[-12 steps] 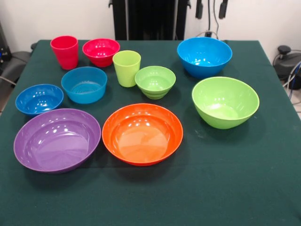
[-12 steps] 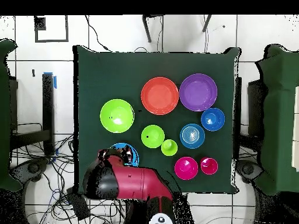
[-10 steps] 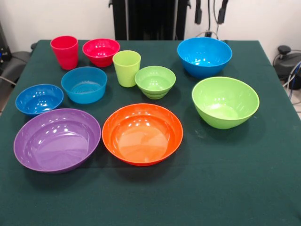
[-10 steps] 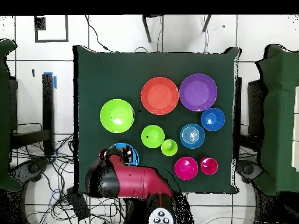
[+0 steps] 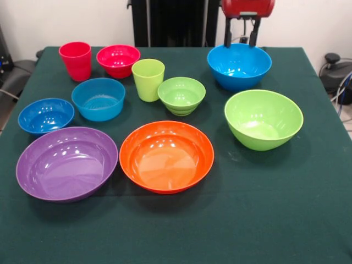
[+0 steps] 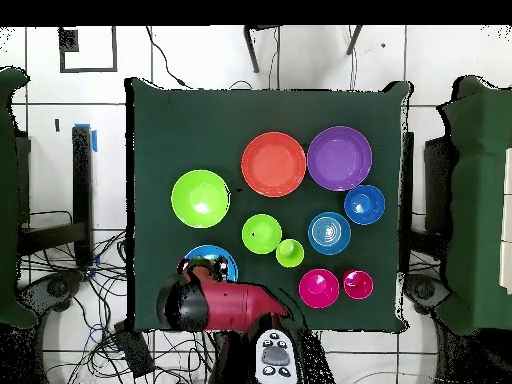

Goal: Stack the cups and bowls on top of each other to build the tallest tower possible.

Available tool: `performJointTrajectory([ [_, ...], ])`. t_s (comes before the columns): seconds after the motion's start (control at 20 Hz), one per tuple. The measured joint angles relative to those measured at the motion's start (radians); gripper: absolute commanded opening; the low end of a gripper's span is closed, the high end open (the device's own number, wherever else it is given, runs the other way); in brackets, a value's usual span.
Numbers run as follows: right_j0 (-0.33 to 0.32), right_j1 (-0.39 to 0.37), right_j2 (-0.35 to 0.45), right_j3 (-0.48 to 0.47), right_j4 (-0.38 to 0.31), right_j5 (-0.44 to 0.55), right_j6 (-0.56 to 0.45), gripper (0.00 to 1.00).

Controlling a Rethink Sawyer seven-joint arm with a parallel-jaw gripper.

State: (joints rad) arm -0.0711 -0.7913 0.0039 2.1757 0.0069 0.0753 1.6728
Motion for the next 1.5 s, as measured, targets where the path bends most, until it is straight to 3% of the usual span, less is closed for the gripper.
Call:
performJointTrajectory([
  [0.95, 0.000, 0.073, 0.000, 0.000, -0.030, -0.062, 0.000, 1.00],
  [1.5, -0.012, 0.036, 0.000, 0.000, -0.041, -0.062, 0.000, 1.00],
])
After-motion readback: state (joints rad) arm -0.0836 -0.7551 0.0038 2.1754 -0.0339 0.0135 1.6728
